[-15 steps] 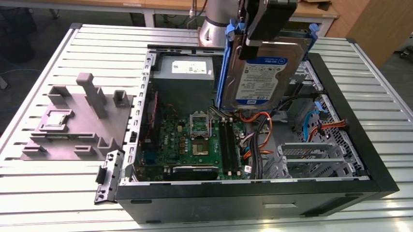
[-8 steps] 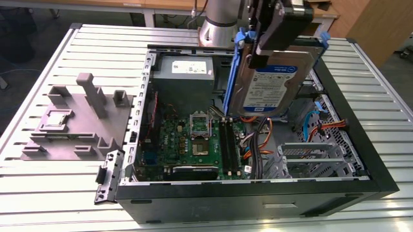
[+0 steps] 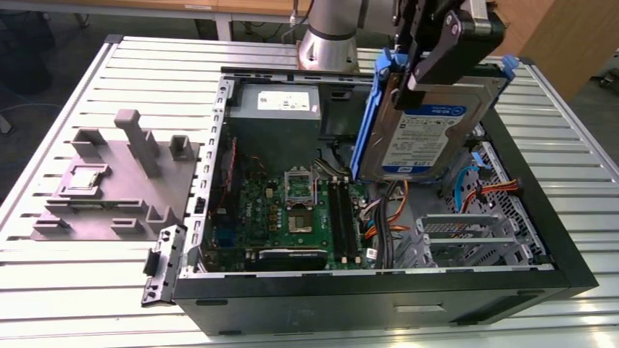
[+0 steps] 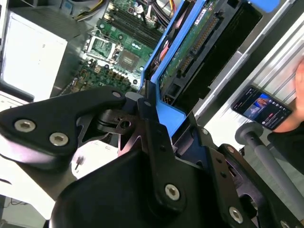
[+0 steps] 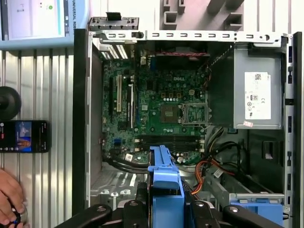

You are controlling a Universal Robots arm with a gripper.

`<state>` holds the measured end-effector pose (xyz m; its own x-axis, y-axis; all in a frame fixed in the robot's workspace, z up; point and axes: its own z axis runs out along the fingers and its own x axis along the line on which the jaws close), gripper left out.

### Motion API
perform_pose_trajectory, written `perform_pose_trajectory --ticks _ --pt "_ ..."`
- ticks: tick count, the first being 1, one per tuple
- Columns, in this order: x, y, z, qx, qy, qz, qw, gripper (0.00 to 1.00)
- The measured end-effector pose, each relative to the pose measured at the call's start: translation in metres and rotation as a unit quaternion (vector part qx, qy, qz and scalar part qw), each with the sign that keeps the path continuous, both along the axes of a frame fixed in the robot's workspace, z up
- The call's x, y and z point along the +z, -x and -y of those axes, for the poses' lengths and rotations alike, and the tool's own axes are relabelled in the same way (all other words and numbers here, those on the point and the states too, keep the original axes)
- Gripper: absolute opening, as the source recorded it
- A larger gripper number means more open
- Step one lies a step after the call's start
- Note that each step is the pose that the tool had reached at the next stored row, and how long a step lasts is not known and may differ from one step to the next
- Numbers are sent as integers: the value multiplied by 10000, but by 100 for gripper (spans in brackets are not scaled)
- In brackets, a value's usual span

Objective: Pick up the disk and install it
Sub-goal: 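Insert the disk into the insertion slot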

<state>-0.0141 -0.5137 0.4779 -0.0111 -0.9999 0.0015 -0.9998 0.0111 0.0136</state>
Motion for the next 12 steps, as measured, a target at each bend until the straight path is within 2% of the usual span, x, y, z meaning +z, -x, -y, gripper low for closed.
perform_pose_trajectory --ticks 7,9,12 --pt "-13 -33 127 0 2 0 10000 36" --pt "-17 -71 149 0 2 0 10000 36" --pt "-23 -151 158 0 2 -1 10000 36"
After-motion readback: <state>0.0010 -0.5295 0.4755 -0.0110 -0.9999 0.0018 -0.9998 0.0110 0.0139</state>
